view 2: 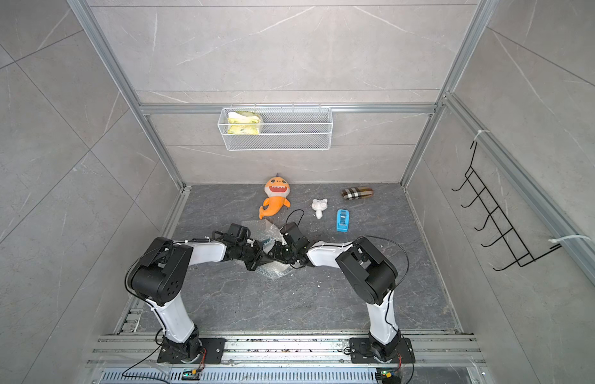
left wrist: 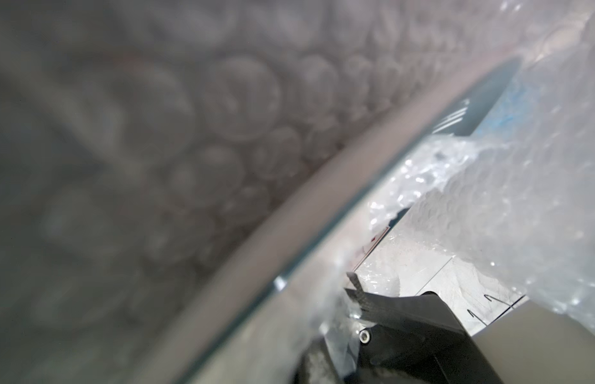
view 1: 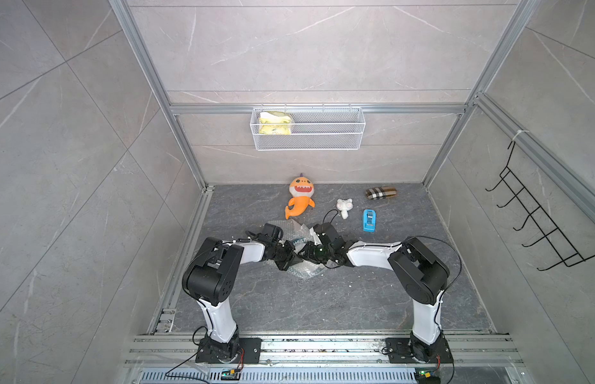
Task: Wrap dinner plates in bubble wrap
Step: Wrap the plate in the bubble wrap.
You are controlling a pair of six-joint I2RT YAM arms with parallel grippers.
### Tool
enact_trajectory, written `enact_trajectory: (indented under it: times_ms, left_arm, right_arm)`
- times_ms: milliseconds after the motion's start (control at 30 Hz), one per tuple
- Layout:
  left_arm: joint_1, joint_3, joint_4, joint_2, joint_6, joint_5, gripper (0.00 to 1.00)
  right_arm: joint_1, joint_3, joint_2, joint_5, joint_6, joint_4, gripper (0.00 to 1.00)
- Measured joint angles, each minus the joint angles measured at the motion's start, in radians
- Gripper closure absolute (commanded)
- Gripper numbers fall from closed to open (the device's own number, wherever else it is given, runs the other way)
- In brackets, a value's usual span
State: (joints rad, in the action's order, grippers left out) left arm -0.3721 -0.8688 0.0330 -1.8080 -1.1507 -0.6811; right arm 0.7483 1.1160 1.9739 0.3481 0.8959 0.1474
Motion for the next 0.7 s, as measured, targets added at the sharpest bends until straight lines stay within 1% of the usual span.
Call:
enact_trajectory:
  times_ms: [133,333,567,700]
  left_arm:
    - [0.016,-0.028,0.077,0.002,0.015,0.009,1.00]
    - [0.029,-0.050,0.113,0.008,0.015,0.050,1.00]
    - [0.030,-0.059,0.040,0.004,0.005,0.083,1.00]
    - [0.028,-0.055,-0.001,-0.029,0.007,0.085,1.00]
  right_arm:
    - [0.000,-0.011,0.014,0.007,-0.001,0.026,0.77]
    - [-0.002,-0.013,0.016,0.011,-0.002,0.032,0.78]
    - [-0.001,-0.013,0.016,0.035,-0.002,0.023,0.78]
    - [-0.001,-0.013,0.014,0.042,-0.005,0.021,0.72]
